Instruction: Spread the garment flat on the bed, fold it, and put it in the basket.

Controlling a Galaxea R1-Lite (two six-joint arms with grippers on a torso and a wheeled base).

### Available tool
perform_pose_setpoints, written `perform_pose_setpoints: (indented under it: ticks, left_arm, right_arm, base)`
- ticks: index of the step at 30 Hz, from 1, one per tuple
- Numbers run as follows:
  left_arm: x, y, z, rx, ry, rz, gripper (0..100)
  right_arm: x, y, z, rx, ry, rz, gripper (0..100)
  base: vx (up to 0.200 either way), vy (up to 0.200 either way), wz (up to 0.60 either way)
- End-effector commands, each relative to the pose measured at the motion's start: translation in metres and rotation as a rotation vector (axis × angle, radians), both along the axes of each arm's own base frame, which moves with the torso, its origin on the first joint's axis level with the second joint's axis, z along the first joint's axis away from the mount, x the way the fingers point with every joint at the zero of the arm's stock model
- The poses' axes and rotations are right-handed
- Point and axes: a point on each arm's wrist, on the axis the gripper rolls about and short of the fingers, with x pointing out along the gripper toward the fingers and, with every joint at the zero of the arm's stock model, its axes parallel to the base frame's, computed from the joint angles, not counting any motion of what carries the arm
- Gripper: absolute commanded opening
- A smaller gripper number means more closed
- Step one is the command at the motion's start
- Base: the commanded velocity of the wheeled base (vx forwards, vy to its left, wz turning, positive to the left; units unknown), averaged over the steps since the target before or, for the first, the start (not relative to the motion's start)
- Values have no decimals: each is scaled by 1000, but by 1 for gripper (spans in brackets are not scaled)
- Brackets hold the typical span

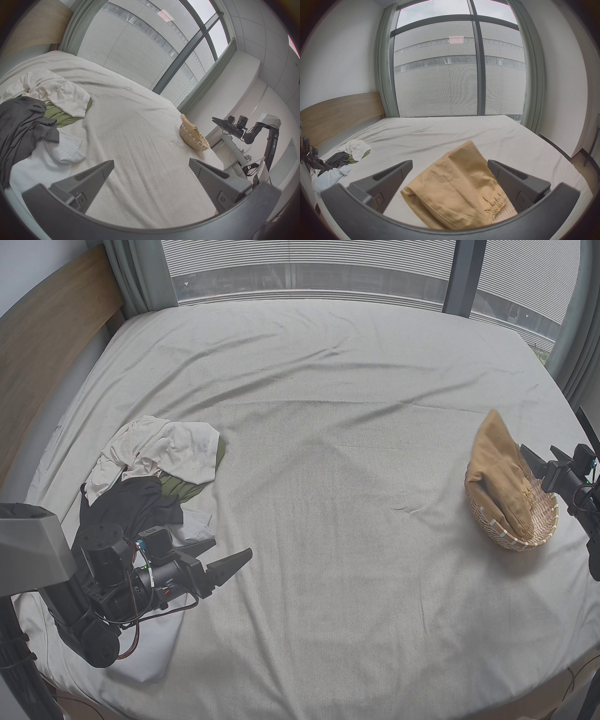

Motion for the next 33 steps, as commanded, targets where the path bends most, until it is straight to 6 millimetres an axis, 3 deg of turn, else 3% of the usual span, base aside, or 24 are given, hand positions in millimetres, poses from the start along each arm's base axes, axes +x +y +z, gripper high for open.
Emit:
perform_pose_setpoints:
  ticks: [1,8,16,20,21,23,25,27,33]
  left_arm:
    - [0,0,0,0,1,-1,100]
    - [-5,1,7,-4,-21,0,100]
    - [-53,18,68,-72,-203,14,100]
    - [-73,24,79,-85,-242,19,100]
    - [-97,32,83,-90,-262,34,100]
    - [-100,33,84,-90,-268,40,100]
    - [-118,39,86,-97,-287,78,100]
    - [-129,43,84,-96,-289,88,100]
    - [-153,51,93,-102,-335,113,100]
  right_arm:
    - [-4,29,-7,2,15,114,100]
    - [-19,75,-17,-6,0,298,100]
    - [-56,118,-18,-10,2,486,100]
    - [-71,121,-16,-7,-2,506,100]
    - [-85,122,-21,-1,19,507,100]
    - [-87,122,-24,1,29,509,100]
    - [-107,120,-33,6,56,514,100]
    - [-114,117,-37,14,64,510,100]
    - [-135,106,-33,49,39,488,100]
  base:
    - [0,0,0]
    - [0,0,0]
    - [0,0,0]
    - [0,0,0]
    - [0,0,0]
    - [0,0,0]
    - [0,0,0]
    - [0,0,0]
    - [0,0,0]
